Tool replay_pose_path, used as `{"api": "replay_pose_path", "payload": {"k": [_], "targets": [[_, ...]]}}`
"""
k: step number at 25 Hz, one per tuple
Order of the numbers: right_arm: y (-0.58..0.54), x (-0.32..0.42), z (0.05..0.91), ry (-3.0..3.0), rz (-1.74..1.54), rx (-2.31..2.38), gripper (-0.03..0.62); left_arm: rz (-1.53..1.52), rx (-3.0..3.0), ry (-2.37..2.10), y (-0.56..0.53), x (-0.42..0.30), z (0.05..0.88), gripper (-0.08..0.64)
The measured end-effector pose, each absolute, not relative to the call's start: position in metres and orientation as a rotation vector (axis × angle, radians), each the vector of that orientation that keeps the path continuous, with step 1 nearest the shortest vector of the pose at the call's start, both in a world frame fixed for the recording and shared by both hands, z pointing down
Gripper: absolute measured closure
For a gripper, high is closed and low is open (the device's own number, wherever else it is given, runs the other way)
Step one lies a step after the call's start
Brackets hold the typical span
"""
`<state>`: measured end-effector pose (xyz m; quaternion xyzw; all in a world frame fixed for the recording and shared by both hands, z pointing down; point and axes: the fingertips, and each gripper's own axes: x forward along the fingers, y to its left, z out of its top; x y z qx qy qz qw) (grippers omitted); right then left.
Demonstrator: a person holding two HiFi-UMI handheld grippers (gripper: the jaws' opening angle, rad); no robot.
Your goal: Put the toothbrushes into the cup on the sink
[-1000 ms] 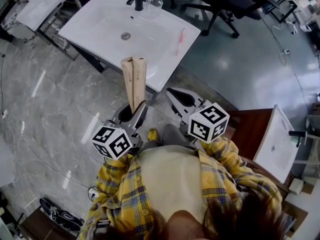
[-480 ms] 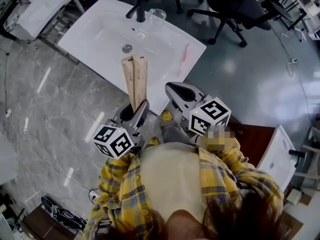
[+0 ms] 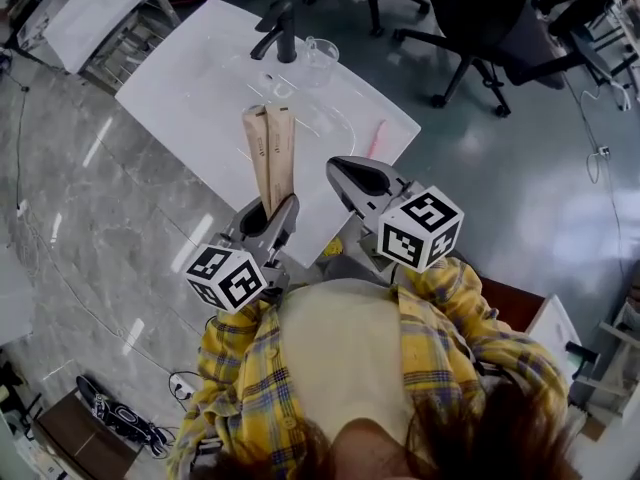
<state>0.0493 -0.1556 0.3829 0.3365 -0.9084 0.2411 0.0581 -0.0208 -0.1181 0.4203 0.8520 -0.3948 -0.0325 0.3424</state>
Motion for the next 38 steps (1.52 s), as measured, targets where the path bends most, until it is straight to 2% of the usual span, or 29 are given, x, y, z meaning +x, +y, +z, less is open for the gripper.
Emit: {"api": "replay_pose_path", "payload": {"k": [8, 15, 16, 18, 19, 25, 30, 38], "targets": [[-0.185, 0.051, 0.380, -2.816, 0.753, 0.918, 0.577, -0.102, 2.211, -1.021, -0.142, -0.003, 0.422, 0.448], [-0.192, 0.034, 0.375, -2.810, 0.753, 0.933, 0.574, -0.138, 2.225, -0.934, -0.149, -0.016, 0.423, 0.448], [-0.192, 0.030, 0.374, -2.811, 0.772, 0.940, 0.567, -0.147, 2.234, -0.909, -0.150, -0.018, 0.420, 0.448], [-0.190, 0.021, 0.371, -2.817, 0.809, 0.925, 0.489, -0.162, 2.247, -0.861, -0.147, -0.023, 0.417, 0.448], [-0.188, 0.016, 0.369, -2.821, 0.820, 0.914, 0.471, -0.167, 2.251, -0.840, -0.146, -0.026, 0.416, 0.448], [-0.185, -0.002, 0.357, -2.845, 0.879, 0.910, 0.465, -0.155, 2.294, -0.743, -0.136, -0.034, 0.412, 0.448], [-0.185, -0.008, 0.351, -2.860, 1.015, 0.887, 0.428, -0.164, 2.320, -0.639, -0.129, -0.028, 0.404, 0.448], [-0.187, -0.006, 0.343, -2.866, 1.009, 0.912, 0.428, -0.157, 2.310, -0.523, -0.122, -0.021, 0.404, 0.448]]}}
